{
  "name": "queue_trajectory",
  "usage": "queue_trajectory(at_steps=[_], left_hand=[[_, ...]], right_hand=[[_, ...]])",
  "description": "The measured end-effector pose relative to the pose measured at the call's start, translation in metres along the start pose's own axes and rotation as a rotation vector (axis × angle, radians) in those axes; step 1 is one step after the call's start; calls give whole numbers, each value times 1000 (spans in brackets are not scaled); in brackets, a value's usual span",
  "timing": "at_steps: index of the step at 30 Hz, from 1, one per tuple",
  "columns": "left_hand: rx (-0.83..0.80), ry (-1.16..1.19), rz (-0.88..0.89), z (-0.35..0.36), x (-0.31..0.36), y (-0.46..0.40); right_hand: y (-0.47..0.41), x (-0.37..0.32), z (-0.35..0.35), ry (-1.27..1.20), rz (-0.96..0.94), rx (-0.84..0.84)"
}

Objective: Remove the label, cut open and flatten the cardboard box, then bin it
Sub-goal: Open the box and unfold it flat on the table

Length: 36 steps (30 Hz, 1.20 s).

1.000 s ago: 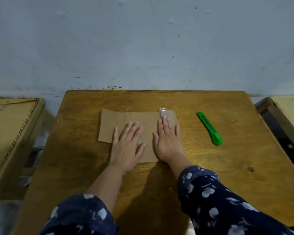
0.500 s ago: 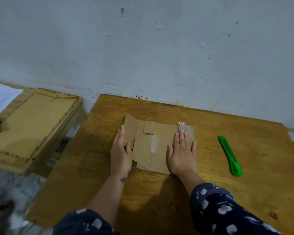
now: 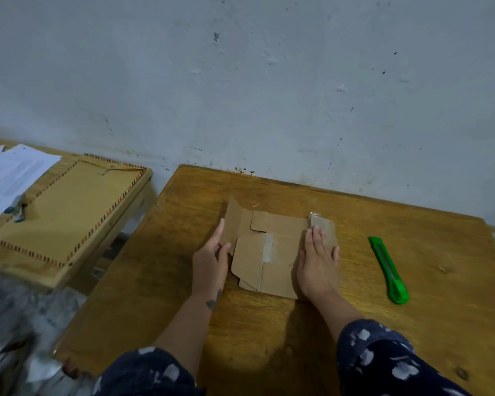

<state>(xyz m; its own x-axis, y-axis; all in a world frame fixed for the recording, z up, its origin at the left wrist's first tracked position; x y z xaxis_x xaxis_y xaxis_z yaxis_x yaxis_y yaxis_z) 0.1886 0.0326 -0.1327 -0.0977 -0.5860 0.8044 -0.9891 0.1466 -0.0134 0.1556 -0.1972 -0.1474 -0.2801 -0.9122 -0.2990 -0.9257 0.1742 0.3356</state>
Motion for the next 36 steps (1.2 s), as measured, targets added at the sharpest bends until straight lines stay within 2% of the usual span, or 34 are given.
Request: queue_trajectory(at_steps=[5,8,14,18,21,27,31,33,36], left_hand=[[0,138,-63,9,-2,-1],[36,199,-8,11,5,0],[103,102,188,7,45,7],[11,43,211,20,71,8],[-78,-44,237,37,85,9],[-104,-298,372,69,107,12],[-241,-546,337,97,117,9],[-313,-672,315,108,119,7],[-358,-812,299,116,122,7]], right_hand=[[0,1,-6,-51,-6,-4],[-1,3,-9,-106,-3,3],[-2,6,-16,-281,-36,16],[1,12,-22,-426,-70,29],[4,17,-27,-525,-94,49],[11,29,-37,-770,-179,45],[11,36,-40,-867,-191,33],[11,37,-39,-856,-200,24],[8,34,-35,-692,-196,-6]])
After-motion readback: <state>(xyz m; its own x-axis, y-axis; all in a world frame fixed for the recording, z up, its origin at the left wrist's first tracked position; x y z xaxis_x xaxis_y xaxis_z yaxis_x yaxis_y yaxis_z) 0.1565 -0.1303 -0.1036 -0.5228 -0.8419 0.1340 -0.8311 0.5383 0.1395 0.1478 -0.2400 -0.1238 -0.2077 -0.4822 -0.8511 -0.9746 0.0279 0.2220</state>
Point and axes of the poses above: each hand's wrist, its own y-axis away from the middle knuckle, its own z-axis out of the palm, x = y × z, the point moved 6 cm from there along -y, towards the middle knuckle, and after that the axes turned 15 degrees about -x, right-handed, at the moved point
